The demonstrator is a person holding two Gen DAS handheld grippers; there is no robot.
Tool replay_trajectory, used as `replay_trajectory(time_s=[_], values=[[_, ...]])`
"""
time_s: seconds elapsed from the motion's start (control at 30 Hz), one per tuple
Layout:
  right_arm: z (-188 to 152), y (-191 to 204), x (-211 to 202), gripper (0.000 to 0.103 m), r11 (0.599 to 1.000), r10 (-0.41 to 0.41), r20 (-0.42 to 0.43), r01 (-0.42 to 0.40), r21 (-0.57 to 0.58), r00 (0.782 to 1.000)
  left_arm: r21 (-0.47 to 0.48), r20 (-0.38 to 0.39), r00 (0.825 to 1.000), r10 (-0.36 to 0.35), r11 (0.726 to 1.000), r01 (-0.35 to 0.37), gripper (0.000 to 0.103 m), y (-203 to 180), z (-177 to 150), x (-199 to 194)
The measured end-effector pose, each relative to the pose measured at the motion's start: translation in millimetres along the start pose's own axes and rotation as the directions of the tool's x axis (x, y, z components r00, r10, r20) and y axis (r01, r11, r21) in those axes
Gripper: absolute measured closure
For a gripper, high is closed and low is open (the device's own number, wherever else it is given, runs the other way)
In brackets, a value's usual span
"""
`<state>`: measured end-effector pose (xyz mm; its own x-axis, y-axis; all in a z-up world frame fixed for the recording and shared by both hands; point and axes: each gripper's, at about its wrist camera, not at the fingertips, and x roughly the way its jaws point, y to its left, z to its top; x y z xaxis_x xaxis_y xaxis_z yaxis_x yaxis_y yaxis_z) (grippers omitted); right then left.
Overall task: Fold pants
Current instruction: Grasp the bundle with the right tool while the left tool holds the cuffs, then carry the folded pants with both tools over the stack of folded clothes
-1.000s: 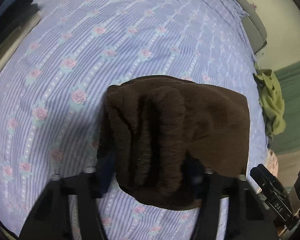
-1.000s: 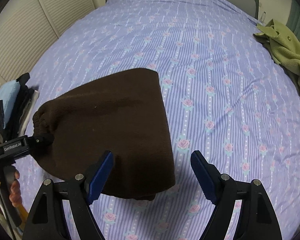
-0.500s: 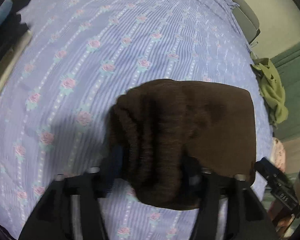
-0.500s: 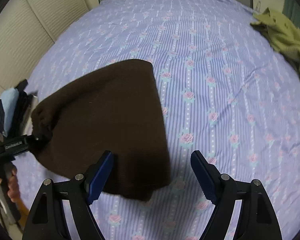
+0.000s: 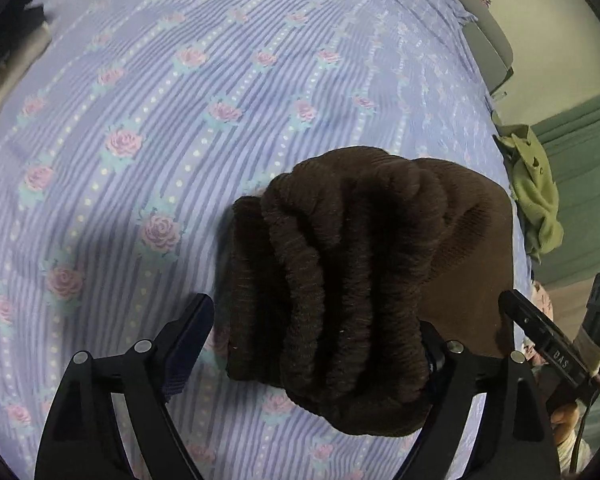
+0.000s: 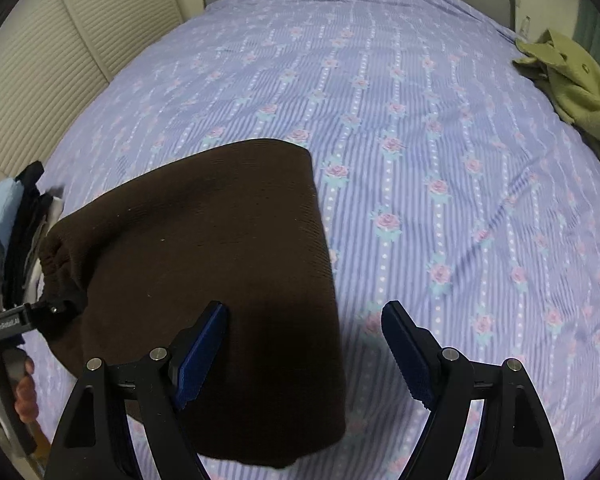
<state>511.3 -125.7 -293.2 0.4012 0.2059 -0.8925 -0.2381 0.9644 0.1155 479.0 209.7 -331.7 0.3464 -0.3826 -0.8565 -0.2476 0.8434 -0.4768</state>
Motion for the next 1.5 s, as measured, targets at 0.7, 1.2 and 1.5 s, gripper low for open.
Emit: replay_trajectory(time_s=[0.7, 1.2, 1.5], values=[[-2, -11, 56, 0.007, 0.981, 0.158, -0.051, -0.151, 0.117, 0.986, -0.115, -0.041, 0.985, -0.170, 0.980, 0.164, 0.003, 26, 2, 37], [-2, -19, 49, 0.052, 0.940, 0.270, -0.086, -0.243, 0.238, 0.959, -0.181, -0.018, 0.994, -0.110, 0.978, 0.105, 0.038, -1, -1, 13], [-5, -8, -20, 0.066, 0.965, 0.204, -0.035, -0.195, 0.177, 0.978, -0.108, 0.000, 0.997, -0.072, 0.992, 0.072, 0.049, -40, -16, -27]])
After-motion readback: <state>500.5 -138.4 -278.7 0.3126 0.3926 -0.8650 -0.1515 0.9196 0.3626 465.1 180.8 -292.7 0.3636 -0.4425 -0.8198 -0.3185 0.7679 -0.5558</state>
